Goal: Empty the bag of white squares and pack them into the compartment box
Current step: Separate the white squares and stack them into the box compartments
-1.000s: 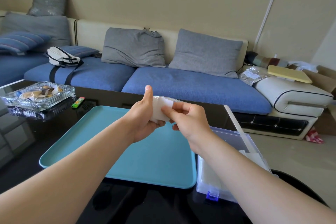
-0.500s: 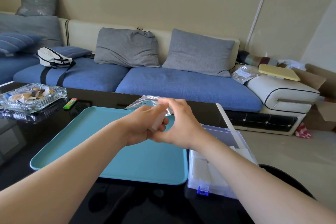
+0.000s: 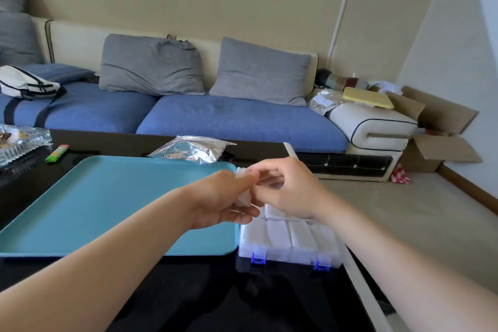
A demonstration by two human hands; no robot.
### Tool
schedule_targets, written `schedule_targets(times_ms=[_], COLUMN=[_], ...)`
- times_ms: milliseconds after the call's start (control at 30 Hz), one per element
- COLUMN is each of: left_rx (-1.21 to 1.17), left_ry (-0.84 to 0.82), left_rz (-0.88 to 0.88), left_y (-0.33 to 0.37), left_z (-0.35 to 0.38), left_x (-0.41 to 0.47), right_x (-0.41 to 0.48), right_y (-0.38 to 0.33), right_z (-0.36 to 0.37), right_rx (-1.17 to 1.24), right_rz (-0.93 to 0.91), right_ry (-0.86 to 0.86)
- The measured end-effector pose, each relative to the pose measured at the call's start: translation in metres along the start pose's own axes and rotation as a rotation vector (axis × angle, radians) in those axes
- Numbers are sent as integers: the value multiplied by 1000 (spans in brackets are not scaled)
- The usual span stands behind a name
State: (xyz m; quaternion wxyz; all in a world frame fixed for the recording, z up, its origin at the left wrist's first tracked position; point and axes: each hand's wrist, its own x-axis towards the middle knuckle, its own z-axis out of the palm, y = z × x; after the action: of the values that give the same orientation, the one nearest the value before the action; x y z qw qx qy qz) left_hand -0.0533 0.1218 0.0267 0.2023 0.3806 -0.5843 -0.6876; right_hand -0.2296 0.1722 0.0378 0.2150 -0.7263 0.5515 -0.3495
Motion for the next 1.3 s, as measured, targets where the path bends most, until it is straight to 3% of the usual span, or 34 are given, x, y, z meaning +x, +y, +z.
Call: schedule_targets(times_ms=[267,500,833,900,1100,1300], left_rx=[-127,-269,-19,14,274,566], left_ry=[-75,-35,171,186,275,242], left_rz=[49,1,2,1,84,139], left_y=[0,-1,-8,-8,-11,-18], left_z=[42,56,46,46,45,43], left_x=[8,9,17,17,21,21], right_x=[-25,-37,-36,-36,-42,-47], right_y=[15,17,20,22,35,41], right_z=[-26,-41,-53,-54,-65,-70], right_rx=[-8,52,390,318,-230,-330], right_rz=[132,139,359,409,584,648], right_ry=[162,159,195,168,-76,-184])
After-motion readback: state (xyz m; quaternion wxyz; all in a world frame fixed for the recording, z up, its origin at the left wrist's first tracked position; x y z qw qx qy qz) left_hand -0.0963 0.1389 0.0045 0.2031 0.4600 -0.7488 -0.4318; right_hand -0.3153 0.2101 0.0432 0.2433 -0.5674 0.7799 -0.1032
